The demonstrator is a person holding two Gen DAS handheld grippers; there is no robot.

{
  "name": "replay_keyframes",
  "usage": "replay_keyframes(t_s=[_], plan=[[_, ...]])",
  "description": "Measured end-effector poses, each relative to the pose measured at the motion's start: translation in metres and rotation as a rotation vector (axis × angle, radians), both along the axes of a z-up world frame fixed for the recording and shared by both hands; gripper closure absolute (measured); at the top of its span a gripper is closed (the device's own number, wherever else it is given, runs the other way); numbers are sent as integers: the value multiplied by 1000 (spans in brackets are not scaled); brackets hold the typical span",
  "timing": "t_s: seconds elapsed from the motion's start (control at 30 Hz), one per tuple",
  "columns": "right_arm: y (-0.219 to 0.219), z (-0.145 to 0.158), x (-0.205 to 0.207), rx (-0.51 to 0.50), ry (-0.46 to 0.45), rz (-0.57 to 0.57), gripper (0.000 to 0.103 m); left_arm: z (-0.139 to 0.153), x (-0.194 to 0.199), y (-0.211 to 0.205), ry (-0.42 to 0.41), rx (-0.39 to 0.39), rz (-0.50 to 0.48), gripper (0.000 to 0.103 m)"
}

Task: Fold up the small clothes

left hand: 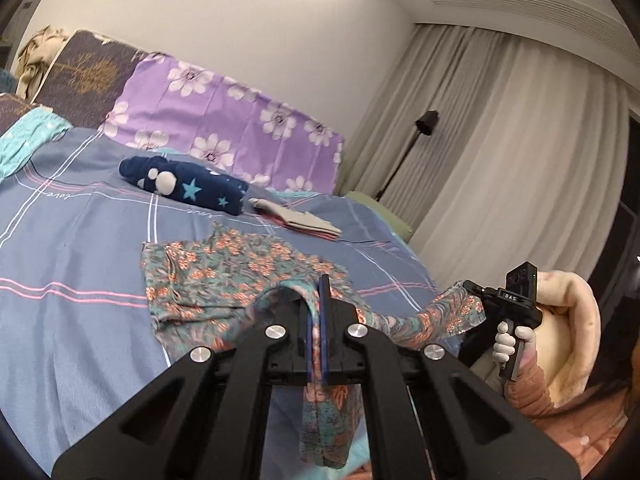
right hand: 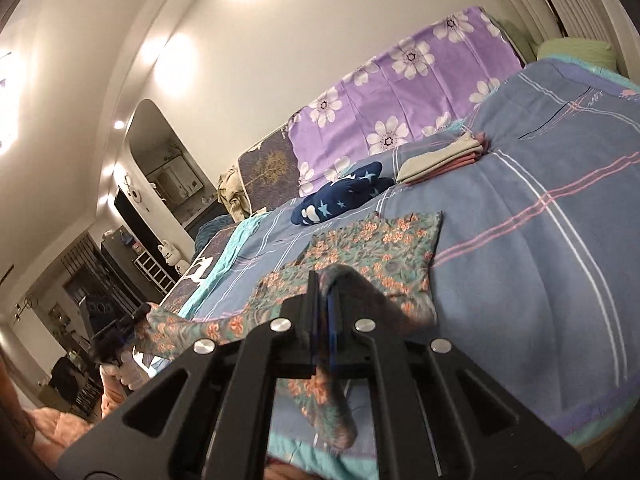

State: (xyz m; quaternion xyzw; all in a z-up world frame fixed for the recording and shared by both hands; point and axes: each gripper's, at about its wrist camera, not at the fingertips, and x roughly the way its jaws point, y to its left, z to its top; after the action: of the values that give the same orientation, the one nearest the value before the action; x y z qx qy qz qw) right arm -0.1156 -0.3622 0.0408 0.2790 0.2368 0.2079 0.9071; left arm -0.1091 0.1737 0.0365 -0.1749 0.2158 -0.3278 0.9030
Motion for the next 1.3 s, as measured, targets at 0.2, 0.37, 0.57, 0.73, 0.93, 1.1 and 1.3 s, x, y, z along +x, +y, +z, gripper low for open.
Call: replay_keyframes(t_s=[0.2,0.37,0.57,0.73,0.93,1.1,1.3], plan=[[2,2,90,6,32,-21,100,6,87,1,61,2,33,101],[-3,-35,187,-8,161,-57,99,-15,179,-6,155,45,90,101],[2,-115,251,-31,362,-46,99,-105,262,-7,394,96,165,101],[-1,-136,255,-27,402,-24,93,-129,267,0,440,79,160,100],[0,-117,226,-131,355,17,75,-107,238,1,407,128,150,72],[5,-115,200,-230,340,48,74,-107,209,1,409,198,131,68],[4,-101,200,-185,274,22,98,-102,207,-11,393,236,94,97]])
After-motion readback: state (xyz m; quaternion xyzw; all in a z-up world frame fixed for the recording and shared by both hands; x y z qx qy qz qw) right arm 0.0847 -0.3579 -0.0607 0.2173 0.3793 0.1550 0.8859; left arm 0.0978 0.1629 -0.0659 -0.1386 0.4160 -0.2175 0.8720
